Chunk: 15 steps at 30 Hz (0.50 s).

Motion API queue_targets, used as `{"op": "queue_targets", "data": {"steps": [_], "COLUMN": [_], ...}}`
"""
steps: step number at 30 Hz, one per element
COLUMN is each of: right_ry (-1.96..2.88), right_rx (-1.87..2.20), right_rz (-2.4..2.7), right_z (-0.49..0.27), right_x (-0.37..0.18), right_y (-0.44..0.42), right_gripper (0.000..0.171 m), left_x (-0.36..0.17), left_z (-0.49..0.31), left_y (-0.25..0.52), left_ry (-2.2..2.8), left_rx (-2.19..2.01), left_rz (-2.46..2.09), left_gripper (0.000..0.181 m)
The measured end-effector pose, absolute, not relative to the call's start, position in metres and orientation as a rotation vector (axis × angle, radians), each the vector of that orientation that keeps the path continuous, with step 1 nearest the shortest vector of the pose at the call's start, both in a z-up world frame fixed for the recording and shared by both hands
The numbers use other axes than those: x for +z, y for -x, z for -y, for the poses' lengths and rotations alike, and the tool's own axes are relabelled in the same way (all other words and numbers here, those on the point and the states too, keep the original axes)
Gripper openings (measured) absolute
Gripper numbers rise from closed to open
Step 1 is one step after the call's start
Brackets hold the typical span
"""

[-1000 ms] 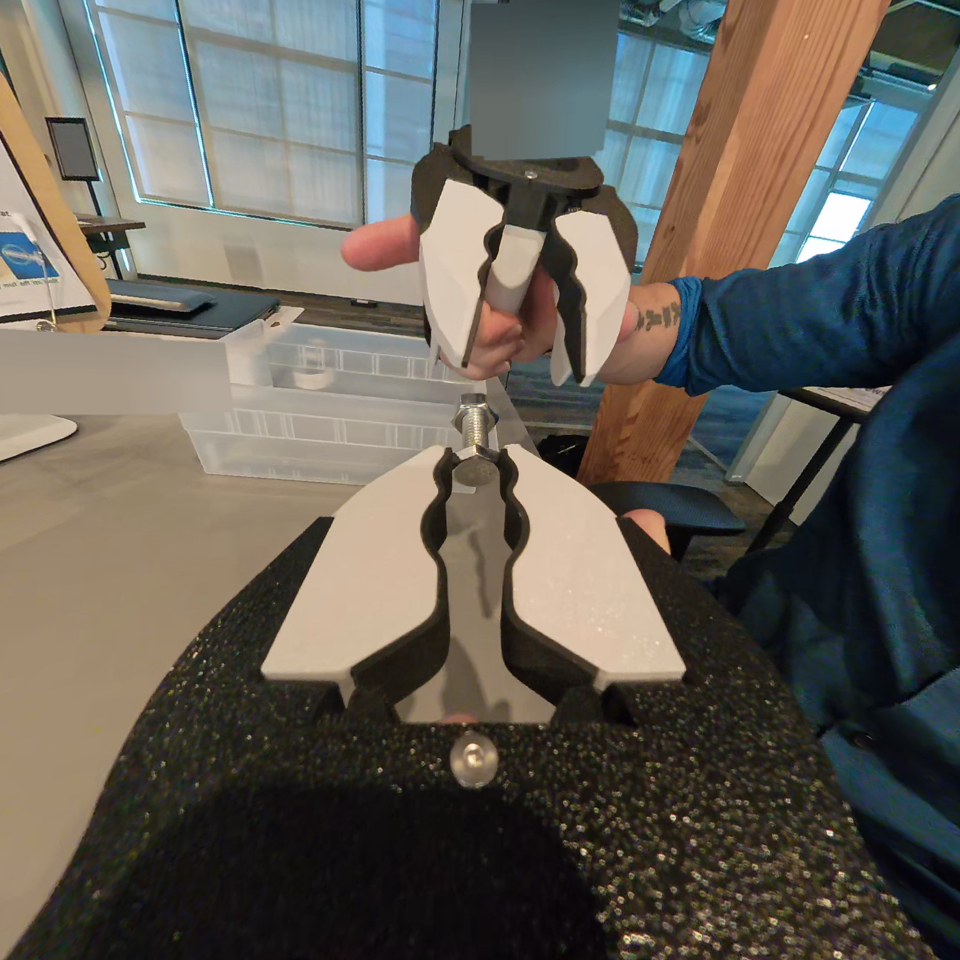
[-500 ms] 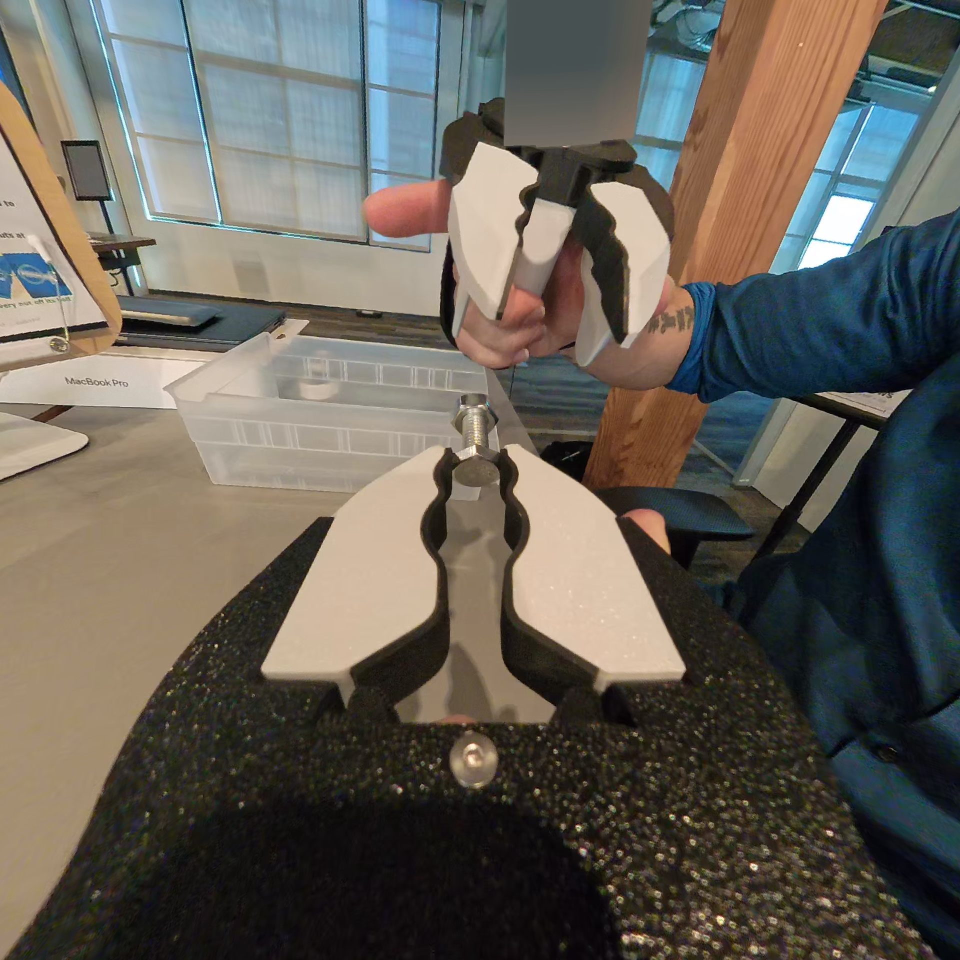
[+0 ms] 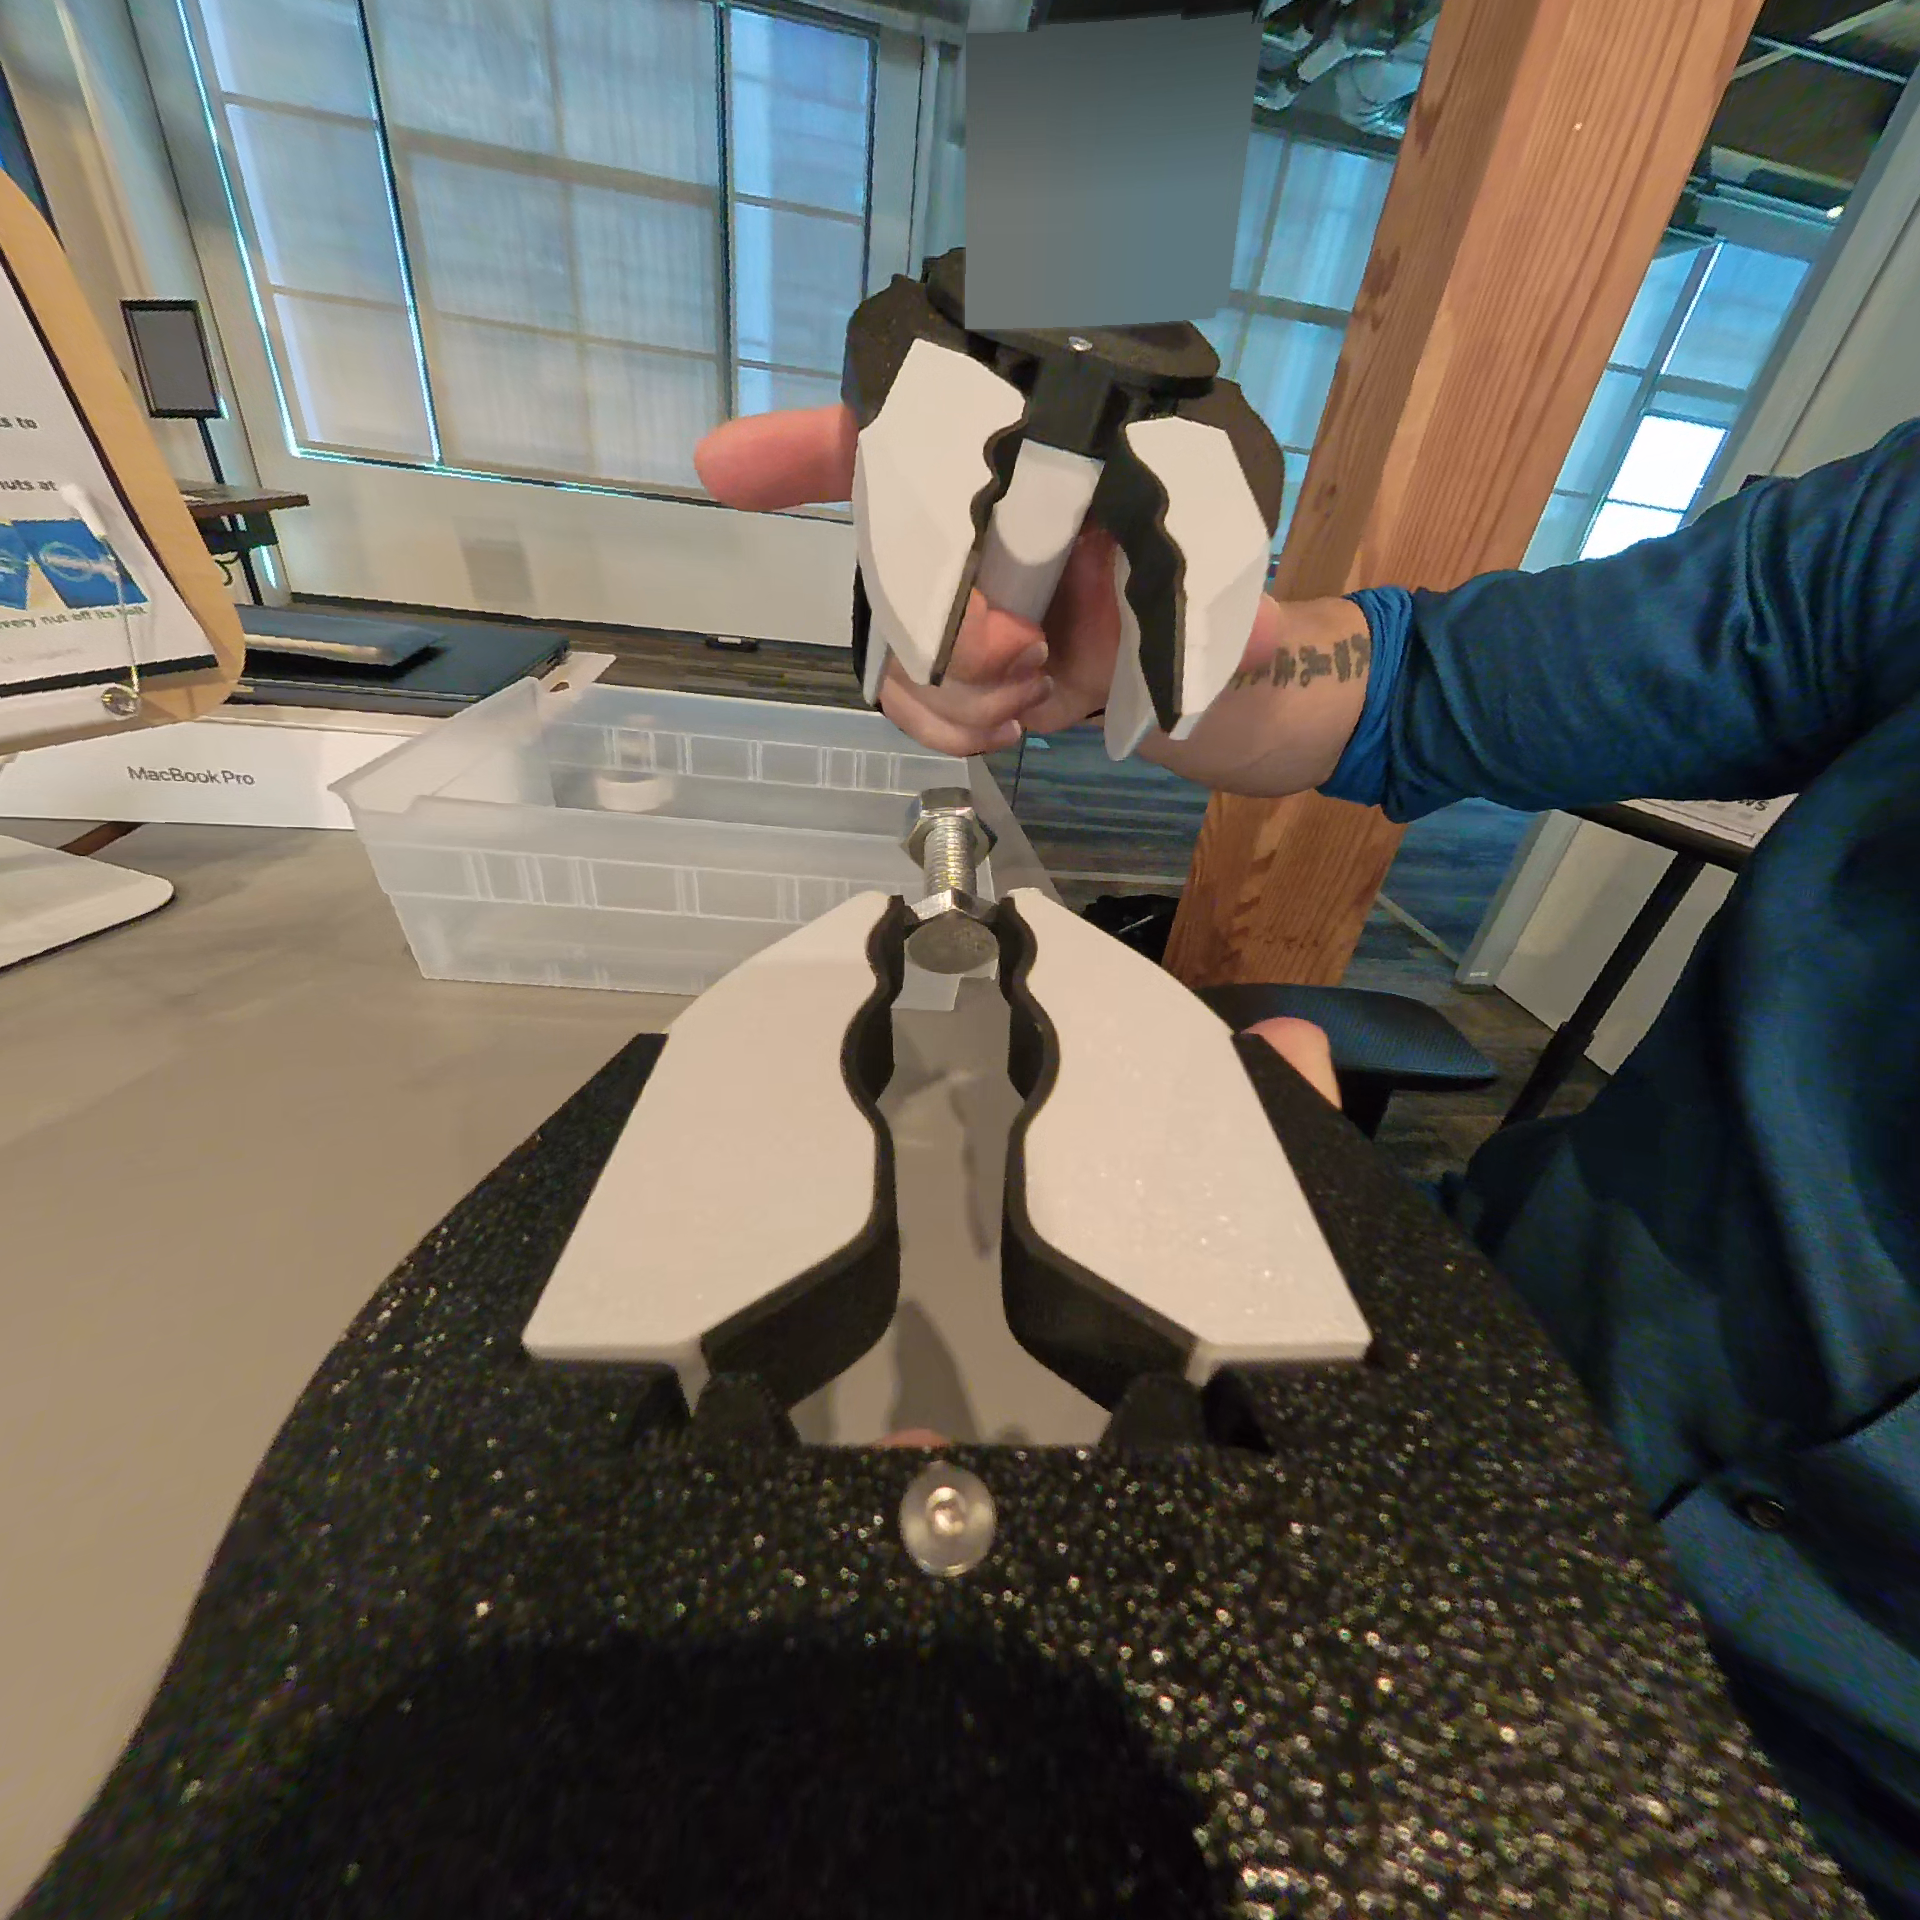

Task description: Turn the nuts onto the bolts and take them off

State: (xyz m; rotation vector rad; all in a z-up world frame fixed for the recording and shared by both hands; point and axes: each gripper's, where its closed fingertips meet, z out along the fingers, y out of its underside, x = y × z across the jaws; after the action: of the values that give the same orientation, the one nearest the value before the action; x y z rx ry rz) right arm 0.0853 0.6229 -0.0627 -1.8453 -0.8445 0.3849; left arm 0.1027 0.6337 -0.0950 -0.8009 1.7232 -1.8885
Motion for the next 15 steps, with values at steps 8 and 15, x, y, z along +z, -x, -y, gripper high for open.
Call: {"op": "queue_targets", "data": {"steps": [8,15], "right_ry": [1.905,1.907], "right_rx": [0.314,0.234], "right_rz": [0.87,0.762], "right_z": [-0.629,-0.645], "right_x": [-0.081,-0.078], "right_y": [-0.097,-0.115], "right_gripper": [0.041,0.05], "left_x": [-0.093,-0.093], "left_z": [-0.632,-0.633], "left_y": [-0.101,-0.101], "left_ry": [0.782,0.784], "left_rx": [-1.915,-1.924], "left_rz": [-1.721,-1.715], "left_gripper": [0.016,0.016]}}
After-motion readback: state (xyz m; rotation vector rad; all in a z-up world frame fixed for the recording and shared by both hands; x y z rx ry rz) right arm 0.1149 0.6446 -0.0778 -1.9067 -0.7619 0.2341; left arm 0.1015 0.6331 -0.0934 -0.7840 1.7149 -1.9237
